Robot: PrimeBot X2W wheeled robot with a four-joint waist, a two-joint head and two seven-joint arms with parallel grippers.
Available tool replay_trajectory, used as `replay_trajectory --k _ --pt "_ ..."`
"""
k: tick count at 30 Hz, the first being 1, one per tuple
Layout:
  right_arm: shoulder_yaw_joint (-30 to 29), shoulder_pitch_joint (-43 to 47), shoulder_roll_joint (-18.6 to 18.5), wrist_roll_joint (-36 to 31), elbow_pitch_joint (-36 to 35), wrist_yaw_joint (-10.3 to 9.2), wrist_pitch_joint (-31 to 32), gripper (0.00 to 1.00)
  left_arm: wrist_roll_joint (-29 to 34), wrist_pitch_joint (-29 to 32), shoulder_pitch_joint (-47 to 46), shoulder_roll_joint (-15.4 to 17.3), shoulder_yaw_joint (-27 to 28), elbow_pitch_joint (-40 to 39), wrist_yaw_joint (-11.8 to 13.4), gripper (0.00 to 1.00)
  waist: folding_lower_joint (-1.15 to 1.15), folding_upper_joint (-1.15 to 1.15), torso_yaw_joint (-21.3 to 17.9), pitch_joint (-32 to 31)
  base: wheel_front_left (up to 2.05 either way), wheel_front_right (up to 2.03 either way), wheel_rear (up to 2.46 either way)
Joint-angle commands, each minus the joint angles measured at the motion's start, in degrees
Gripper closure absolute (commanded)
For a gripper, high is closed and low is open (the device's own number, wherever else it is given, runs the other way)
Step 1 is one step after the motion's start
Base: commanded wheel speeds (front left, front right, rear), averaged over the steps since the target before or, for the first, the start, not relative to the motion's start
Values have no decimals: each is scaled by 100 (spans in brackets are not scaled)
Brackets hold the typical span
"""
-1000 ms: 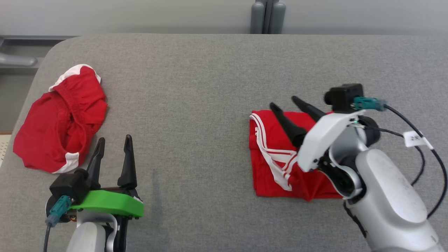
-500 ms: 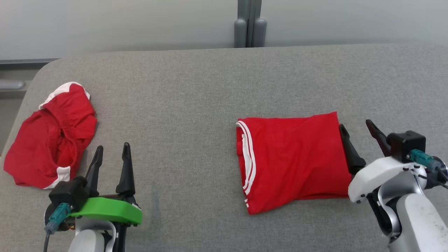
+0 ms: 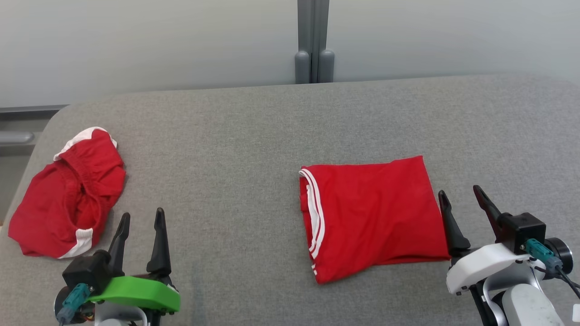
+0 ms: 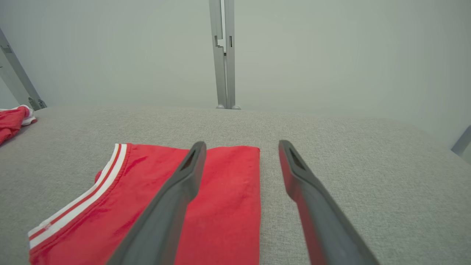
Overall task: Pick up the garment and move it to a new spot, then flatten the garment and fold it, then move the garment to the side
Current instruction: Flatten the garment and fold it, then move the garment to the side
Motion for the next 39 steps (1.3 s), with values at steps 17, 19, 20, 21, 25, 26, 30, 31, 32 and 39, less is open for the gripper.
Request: replay_trajectory --k 17,19,20,21,25,26,30,31,32,39 --pt "-13 129 98 119 24 -3 -31 0 106 1 213 -90 177 106 -27 0 0 0 14 -237 0 0 0" --pt "-27 142 124 119 8 -3 -20 0 113 1 206 -93 181 107 -27 0 0 0 8 -227 0 0 0" --pt "-37 149 134 125 1 -3 -11 0 114 1 198 -96 187 99 -27 0 0 0 6 -208 0 0 0" --pt "-40 148 144 139 2 -3 -3 0 109 1 194 -97 189 93 -27 0 0 0 6 -200 0 0 0" --pt "-40 131 154 148 6 -3 26 0 98 1 174 -103 180 74 -27 0 0 0 18 -165 0 0 0" --pt "-37 117 153 147 13 -3 38 0 100 1 166 -104 175 69 -27 0 0 0 22 -155 0 0 0" --pt "-119 -125 105 112 48 -3 212 0 112 1 100 -106 176 23 -27 0 0 0 17 -50 0 0 0" --pt "-215 -215 104 94 84 -3 343 0 121 1 66 -106 171 8 -27 0 0 0 18 -4 0 0 0" --pt "-306 -303 118 99 114 -3 471 0 125 1 32 -103 167 -9 -27 0 0 0 20 46 0 0 0" --pt "-483 -1169 -6 305 767 -5 2782 0 114 1 -196 -99 113 -206 -27 0 0 0 111 528 0 0 0"
